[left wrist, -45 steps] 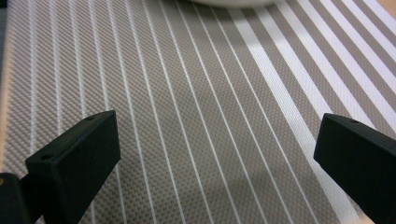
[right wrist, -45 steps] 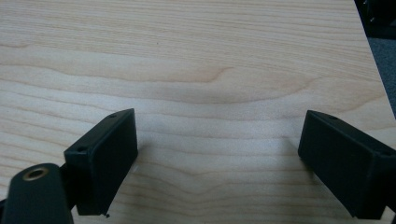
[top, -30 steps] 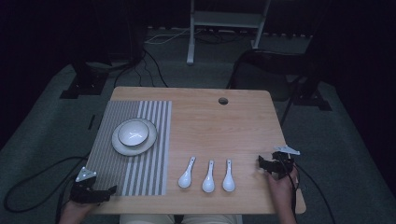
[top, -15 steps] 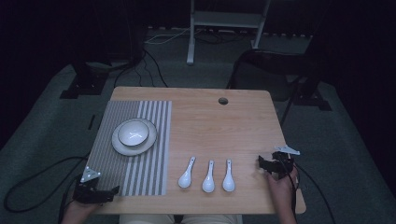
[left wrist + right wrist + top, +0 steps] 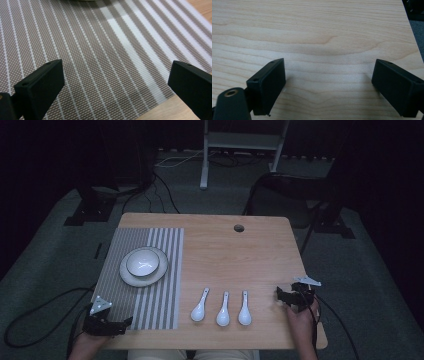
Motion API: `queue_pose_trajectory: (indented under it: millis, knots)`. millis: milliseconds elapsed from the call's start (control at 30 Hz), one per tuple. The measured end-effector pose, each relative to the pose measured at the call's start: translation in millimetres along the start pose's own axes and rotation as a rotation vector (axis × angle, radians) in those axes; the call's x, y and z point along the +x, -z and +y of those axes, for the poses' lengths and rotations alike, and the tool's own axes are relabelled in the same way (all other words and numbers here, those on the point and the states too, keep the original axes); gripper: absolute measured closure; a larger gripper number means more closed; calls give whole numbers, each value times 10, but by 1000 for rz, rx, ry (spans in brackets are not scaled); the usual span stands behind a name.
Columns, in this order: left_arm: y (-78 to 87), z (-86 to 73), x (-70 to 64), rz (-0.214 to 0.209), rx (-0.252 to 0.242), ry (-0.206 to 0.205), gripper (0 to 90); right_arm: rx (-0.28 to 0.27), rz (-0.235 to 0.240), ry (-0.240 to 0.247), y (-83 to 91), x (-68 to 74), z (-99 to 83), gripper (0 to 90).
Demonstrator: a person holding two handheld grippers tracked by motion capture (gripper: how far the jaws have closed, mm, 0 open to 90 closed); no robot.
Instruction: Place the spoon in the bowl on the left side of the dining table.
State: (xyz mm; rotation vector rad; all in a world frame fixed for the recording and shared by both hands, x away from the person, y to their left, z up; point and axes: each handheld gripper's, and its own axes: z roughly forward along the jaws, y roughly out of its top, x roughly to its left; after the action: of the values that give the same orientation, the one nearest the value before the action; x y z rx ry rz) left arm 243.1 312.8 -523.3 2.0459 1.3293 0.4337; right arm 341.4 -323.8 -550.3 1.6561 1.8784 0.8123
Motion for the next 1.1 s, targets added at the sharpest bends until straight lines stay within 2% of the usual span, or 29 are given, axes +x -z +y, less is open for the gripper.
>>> queue_pose_trajectory:
  millis: [367, 867, 1100]
  knots:
    - [3, 173, -126, -35, -19, -37, 7, 0, 0, 0, 0, 0, 0, 112]
    - [-74, 365, -265, -79, -5, -90, 8, 0, 0, 0, 0, 0, 0, 112]
    - [-127, 507, -381, -97, 1, -135, 8, 0, 0, 0, 0, 0, 0, 112]
